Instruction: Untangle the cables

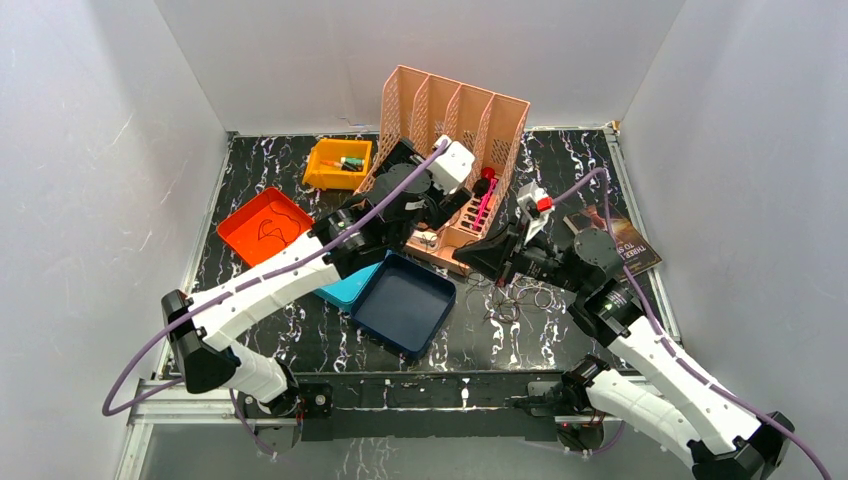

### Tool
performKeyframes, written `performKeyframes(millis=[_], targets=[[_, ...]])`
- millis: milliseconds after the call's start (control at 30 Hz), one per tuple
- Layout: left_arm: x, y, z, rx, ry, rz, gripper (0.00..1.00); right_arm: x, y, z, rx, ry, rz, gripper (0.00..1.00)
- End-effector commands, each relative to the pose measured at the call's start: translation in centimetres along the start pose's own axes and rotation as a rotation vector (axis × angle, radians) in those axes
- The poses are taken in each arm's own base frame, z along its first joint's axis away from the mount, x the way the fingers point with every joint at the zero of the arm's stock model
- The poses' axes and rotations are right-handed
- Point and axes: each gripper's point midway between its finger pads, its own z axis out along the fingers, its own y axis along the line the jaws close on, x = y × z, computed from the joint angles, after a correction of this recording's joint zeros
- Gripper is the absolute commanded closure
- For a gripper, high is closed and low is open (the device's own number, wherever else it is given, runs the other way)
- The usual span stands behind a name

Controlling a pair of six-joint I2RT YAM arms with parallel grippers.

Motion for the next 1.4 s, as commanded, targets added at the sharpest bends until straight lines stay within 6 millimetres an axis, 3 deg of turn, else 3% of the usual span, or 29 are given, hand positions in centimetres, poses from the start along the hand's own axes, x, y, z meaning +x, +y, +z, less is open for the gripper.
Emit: performKeyframes(millis=[0, 400, 633, 800, 933, 1033, 1100, 1367], targets=[[-2.2, 5.5, -3.9, -0.148, -0.05, -0.052, 0.02, -2.5, 2.5, 0.3, -0.114, -0.063, -0.022, 0.99], [2.2, 10.3, -8.1, -0.373, 0.084, -0.046, 0.02, 1.3, 2.8, 4.4, -0.199, 0.027, 0.049, 0.99], [5.8, 10.9, -9.7, -0.414, 0.165, -0.049, 0.02, 4.1, 3.4, 7.3, -0.245, 0.083, 0.078, 0.99], [7.5, 10.3, -9.8, -0.401, 0.19, -0.053, 0.02, 6.9, 3.0, 8.0, -0.231, 0.138, 0.114, 0.96], [8.7, 9.1, -8.9, -0.369, 0.214, -0.027, 0.02, 11.3, 0.1, 7.5, -0.112, 0.198, 0.143, 0.81], [9.6, 8.4, -8.1, -0.357, 0.234, -0.006, 0.02, 13.1, -1.8, 6.9, -0.025, 0.232, 0.128, 0.68], [10.0, 8.1, -7.7, -0.354, 0.248, 0.004, 0.02, 13.0, -2.1, 6.4, 0.004, 0.232, 0.109, 0.62], [10.0, 7.9, -7.2, -0.348, 0.255, 0.017, 0.02, 9.3, -2.7, 4.0, 0.112, 0.155, -0.013, 0.35]])
